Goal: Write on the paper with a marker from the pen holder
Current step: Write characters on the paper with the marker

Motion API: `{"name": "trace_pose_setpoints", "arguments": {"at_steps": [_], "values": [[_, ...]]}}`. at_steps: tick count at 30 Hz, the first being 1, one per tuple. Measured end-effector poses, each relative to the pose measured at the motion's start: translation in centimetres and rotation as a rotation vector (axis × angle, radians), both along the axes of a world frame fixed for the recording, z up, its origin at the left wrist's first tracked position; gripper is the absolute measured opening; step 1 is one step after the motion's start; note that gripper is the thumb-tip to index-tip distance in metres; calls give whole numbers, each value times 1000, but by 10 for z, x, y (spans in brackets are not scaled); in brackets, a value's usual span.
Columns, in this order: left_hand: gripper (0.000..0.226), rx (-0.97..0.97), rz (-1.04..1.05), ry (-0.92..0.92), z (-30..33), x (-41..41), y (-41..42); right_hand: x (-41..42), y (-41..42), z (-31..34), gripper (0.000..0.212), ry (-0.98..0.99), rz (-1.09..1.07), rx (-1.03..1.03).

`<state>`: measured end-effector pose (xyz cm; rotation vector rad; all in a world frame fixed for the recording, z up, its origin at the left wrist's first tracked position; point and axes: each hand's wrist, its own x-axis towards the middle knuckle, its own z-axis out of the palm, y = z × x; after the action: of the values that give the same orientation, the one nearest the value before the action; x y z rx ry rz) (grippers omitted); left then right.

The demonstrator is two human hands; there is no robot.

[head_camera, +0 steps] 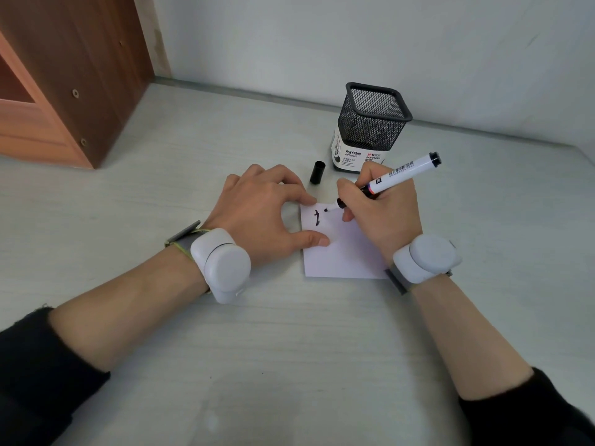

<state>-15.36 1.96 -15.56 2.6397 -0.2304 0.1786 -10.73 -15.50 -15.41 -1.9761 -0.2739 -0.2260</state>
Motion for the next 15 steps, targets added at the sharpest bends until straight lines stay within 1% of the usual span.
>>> {"name": "trace_pose_setpoints", "arguments": {"at_steps": [4, 11, 15], "values": [[63, -8, 4, -10, 0, 0, 0, 0, 1, -2, 35, -10, 28, -8], [61, -17, 4, -7, -1, 0, -1, -1, 2, 0, 26, -17, -4, -67], [61, -17, 7, 0, 1, -1, -1, -1, 2, 0, 26, -8, -22, -59]]}}
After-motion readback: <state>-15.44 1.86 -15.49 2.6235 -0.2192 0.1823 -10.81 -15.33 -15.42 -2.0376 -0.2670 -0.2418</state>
